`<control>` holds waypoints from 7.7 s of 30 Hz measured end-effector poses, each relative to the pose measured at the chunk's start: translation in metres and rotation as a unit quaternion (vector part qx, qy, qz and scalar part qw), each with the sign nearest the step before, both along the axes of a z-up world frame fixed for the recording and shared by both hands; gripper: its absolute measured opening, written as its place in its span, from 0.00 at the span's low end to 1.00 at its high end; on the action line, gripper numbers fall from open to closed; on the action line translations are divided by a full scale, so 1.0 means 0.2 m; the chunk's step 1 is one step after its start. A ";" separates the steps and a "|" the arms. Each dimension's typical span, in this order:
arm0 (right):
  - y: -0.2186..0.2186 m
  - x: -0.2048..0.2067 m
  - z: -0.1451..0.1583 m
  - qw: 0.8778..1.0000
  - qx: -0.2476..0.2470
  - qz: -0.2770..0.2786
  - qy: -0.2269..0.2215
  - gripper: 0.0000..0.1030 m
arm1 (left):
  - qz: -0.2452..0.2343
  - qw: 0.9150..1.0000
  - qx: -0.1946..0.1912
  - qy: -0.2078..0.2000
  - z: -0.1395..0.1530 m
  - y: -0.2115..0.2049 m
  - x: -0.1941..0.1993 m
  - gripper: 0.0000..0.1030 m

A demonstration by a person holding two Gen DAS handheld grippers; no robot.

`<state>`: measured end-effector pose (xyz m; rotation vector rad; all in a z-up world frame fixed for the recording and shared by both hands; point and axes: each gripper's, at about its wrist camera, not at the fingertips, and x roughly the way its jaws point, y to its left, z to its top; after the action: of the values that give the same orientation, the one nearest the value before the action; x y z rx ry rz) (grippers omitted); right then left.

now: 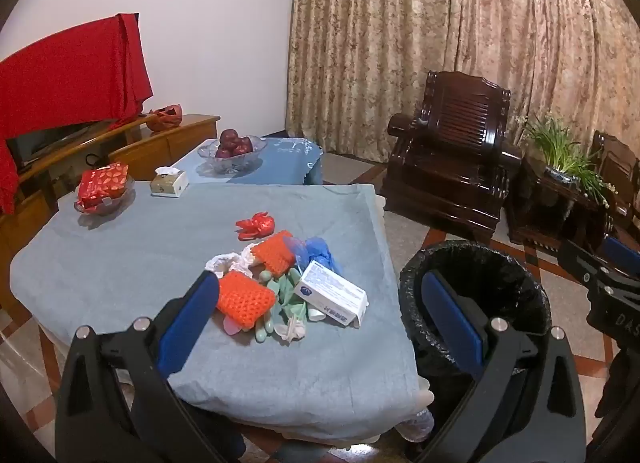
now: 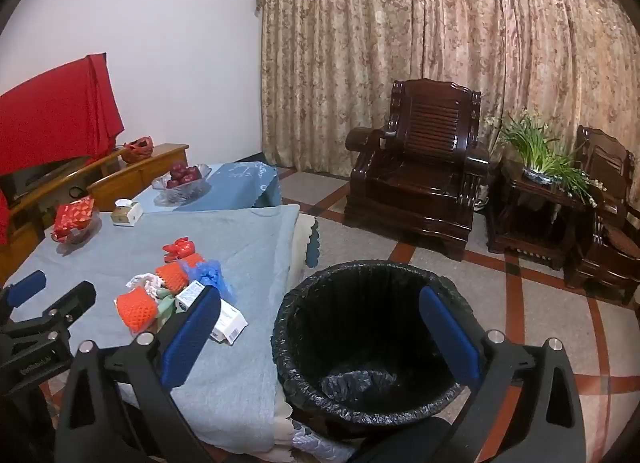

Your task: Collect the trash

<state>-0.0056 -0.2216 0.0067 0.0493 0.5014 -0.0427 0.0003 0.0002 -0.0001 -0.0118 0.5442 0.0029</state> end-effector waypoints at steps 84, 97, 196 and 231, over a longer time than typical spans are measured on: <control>-0.01 0.02 -0.01 1.000 0.006 0.000 0.007 0.94 | 0.003 1.000 -0.003 0.004 -0.01 0.02 0.01 0.95; -0.01 0.03 -0.02 1.000 0.008 0.005 0.009 0.94 | 0.003 1.000 -0.005 0.008 -0.10 0.03 0.03 0.95; 0.09 0.59 -0.50 0.980 0.065 0.180 0.056 0.52 | -0.068 0.996 -0.043 0.043 -0.43 0.04 0.56 0.13; -0.67 0.37 -0.72 0.992 0.037 -0.036 0.112 0.94 | -0.213 0.973 -0.067 0.057 -0.57 -0.65 0.67 0.85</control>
<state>0.0678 -0.3563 -0.1375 0.1364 0.7261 -0.1018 0.1335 -0.1300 -0.1142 -0.0264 0.6517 -0.4553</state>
